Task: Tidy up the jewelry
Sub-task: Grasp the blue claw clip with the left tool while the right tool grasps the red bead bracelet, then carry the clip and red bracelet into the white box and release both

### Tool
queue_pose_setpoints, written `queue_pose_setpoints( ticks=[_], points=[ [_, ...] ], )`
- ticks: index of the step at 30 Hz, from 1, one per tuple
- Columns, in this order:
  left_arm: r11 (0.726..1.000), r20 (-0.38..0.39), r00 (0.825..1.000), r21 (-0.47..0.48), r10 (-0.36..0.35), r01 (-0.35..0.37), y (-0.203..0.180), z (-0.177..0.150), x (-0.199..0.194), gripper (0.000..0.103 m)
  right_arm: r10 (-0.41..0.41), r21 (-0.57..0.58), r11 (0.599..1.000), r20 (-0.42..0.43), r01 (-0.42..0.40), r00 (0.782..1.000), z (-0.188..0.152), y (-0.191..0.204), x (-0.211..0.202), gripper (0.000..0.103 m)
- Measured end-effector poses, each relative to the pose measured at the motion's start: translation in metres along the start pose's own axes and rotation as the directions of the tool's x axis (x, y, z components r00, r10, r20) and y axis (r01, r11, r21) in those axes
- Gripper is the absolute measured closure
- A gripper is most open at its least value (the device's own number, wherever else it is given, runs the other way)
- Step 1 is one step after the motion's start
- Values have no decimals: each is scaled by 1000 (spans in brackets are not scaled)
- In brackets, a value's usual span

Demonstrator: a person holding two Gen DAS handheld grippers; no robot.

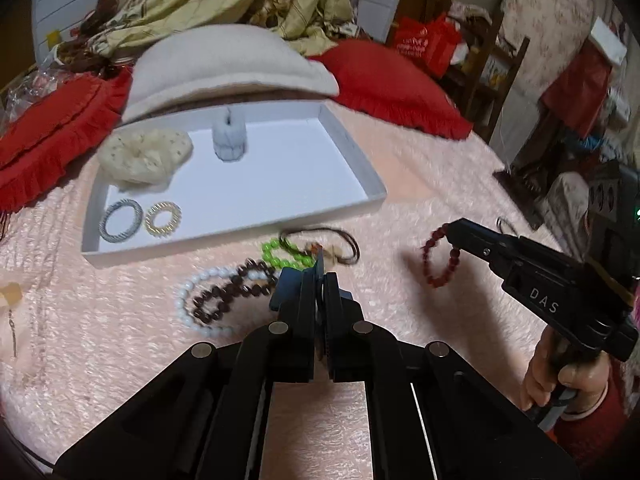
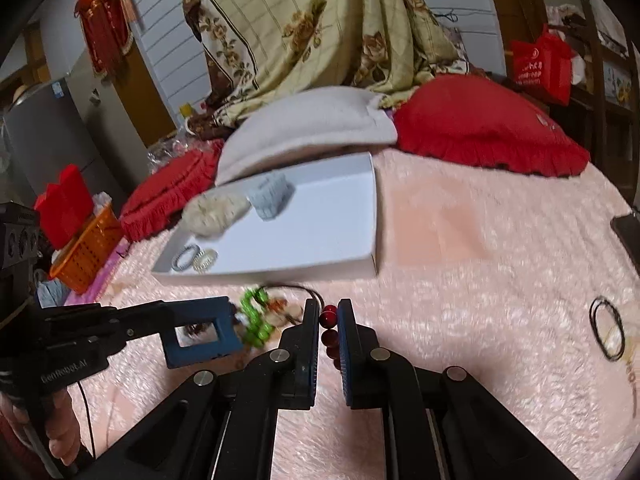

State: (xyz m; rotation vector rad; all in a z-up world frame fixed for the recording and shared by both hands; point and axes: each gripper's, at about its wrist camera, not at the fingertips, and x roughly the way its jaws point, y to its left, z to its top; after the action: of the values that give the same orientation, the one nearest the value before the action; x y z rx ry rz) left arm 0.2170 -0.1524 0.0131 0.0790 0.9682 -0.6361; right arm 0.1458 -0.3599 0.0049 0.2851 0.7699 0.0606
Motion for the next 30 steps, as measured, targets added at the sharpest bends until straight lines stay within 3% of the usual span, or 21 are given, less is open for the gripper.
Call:
queue_pose_setpoints(
  ticks=[5,8,13,18,22,26,30],
  points=[
    [998,36,999,-62,-8,10,23,29,-15,101,25,2,1000,26,-25,999,32,6,-3,94],
    [996,51,998,-84,27,-22,39,55,-11,101,33,-12,999,32,-32,999,59,15,6,94],
    [992,40,994,-77,100,-97,59,93,11,101,-16,-60,998,-17,14,1000,103,34,57,94],
    [994,48,996,-82,72,-68,67,130,40,101,-83,-95,992,-59,77,995,133,42,114,94],
    [994,61,998,-104,27,-20,66,154,70,100,-120,-59,991,-62,116,991,148,27,147,94],
    [992,12,999,-121,42,-40,66,165,120,100,-134,5,991,-113,136,985,150,-2,177,94],
    [990,-3,999,-128,53,-53,69,163,145,100,-114,70,990,-152,126,982,142,-26,191,94]
  ],
)
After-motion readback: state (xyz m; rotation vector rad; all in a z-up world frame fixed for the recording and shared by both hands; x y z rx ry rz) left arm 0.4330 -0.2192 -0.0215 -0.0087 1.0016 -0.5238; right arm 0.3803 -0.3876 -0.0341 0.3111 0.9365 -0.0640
